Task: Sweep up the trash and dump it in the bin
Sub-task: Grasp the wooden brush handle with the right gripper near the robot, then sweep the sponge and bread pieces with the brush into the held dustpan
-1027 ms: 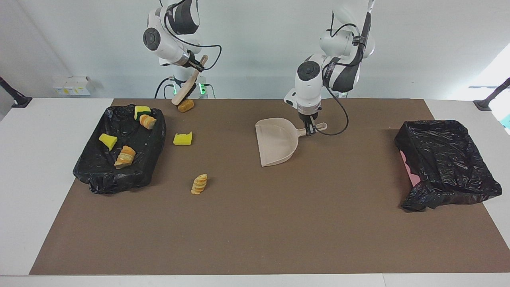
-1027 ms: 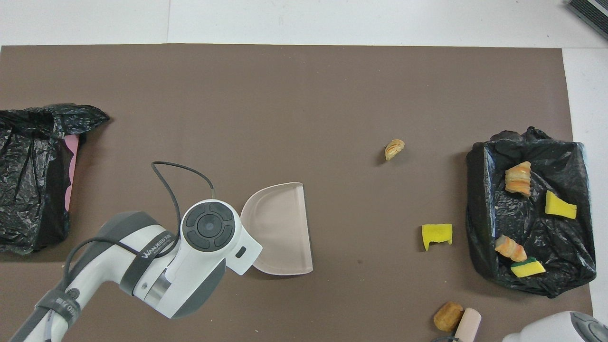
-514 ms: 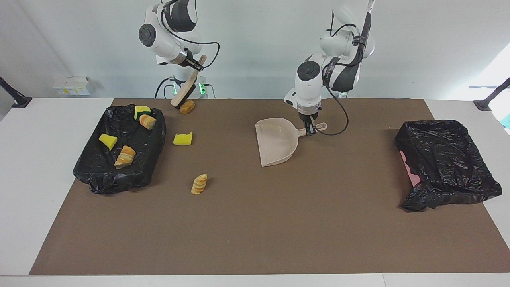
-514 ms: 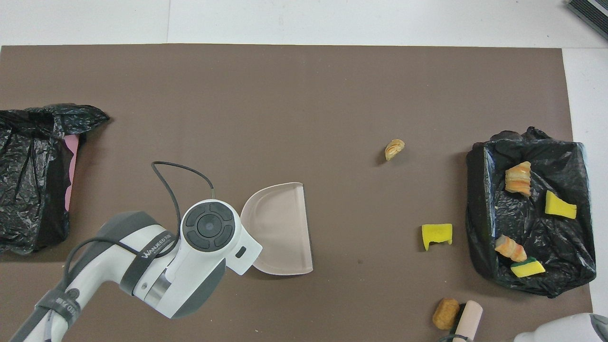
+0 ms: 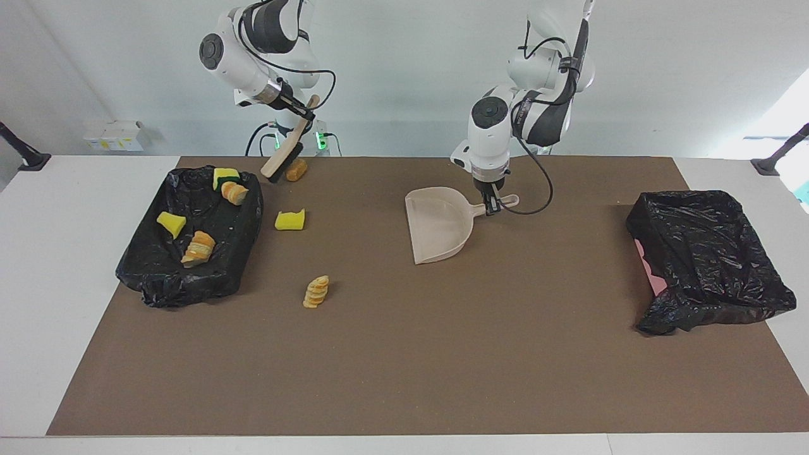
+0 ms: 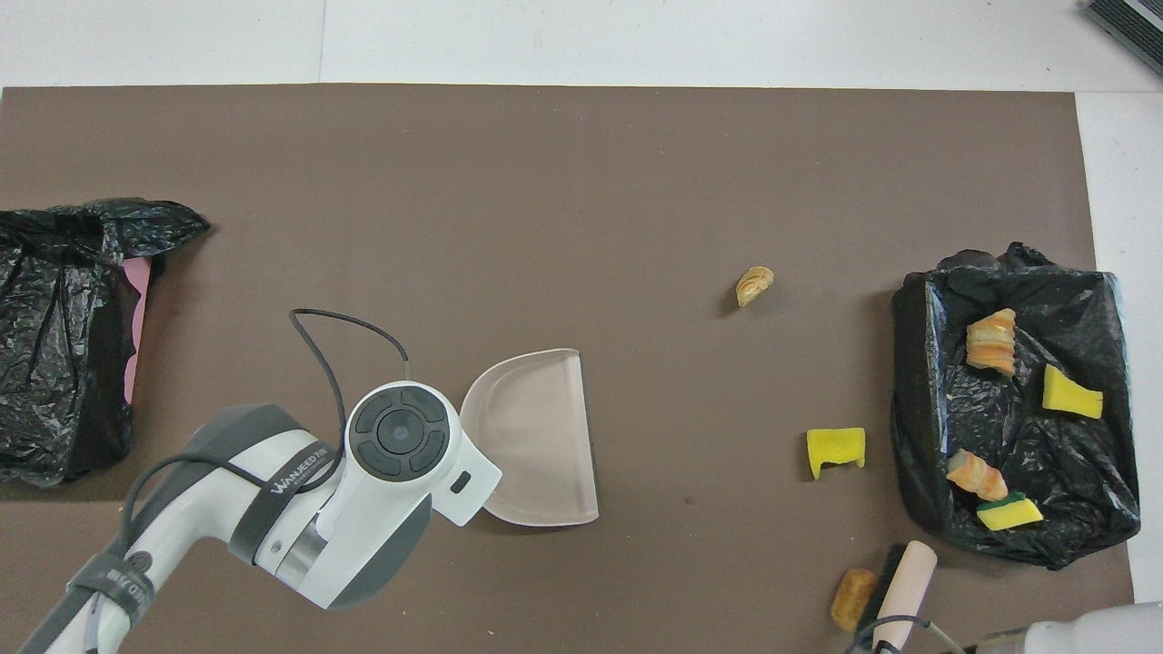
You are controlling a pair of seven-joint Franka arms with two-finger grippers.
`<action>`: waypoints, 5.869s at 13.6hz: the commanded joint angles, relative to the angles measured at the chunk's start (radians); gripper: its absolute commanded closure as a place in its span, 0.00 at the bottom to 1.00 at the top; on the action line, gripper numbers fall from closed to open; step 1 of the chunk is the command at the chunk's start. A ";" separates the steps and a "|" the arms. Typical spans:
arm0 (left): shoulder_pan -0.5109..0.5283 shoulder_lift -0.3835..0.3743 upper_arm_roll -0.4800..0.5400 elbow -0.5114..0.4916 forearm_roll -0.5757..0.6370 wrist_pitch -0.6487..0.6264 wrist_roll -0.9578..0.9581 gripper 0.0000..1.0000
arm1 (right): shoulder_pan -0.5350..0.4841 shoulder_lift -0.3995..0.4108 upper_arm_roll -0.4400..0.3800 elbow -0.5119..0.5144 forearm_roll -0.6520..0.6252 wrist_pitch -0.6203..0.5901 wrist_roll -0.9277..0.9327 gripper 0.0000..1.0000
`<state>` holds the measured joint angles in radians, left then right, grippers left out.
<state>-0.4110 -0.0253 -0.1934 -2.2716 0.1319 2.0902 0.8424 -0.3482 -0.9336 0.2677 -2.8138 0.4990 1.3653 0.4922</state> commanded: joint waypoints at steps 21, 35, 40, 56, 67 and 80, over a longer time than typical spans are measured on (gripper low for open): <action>-0.006 -0.030 0.008 -0.040 0.014 0.014 -0.014 1.00 | 0.066 -0.059 0.562 0.074 0.076 -0.016 0.477 1.00; -0.005 -0.030 0.008 -0.040 0.014 0.014 -0.014 1.00 | -0.141 -0.005 0.633 0.050 0.222 0.238 0.246 1.00; -0.005 -0.030 0.008 -0.040 0.014 0.014 -0.016 1.00 | -0.247 0.134 0.682 0.149 0.242 0.337 0.192 1.00; -0.005 -0.028 0.008 -0.039 0.014 0.017 -0.016 1.00 | -0.348 0.274 0.869 0.401 0.242 0.385 -0.310 1.00; -0.008 -0.012 0.011 -0.034 0.020 0.071 -0.092 1.00 | -0.390 0.292 0.912 0.596 0.151 0.220 -0.406 1.00; -0.095 -0.025 0.006 -0.039 0.109 0.019 -0.312 1.00 | -0.481 0.311 1.011 0.422 0.211 0.408 -0.735 1.00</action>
<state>-0.4857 -0.0282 -0.1975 -2.2850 0.2179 2.1185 0.5600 -0.7688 -0.6269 1.1852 -2.3981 0.6264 1.7384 -0.2298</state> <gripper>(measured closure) 0.692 0.740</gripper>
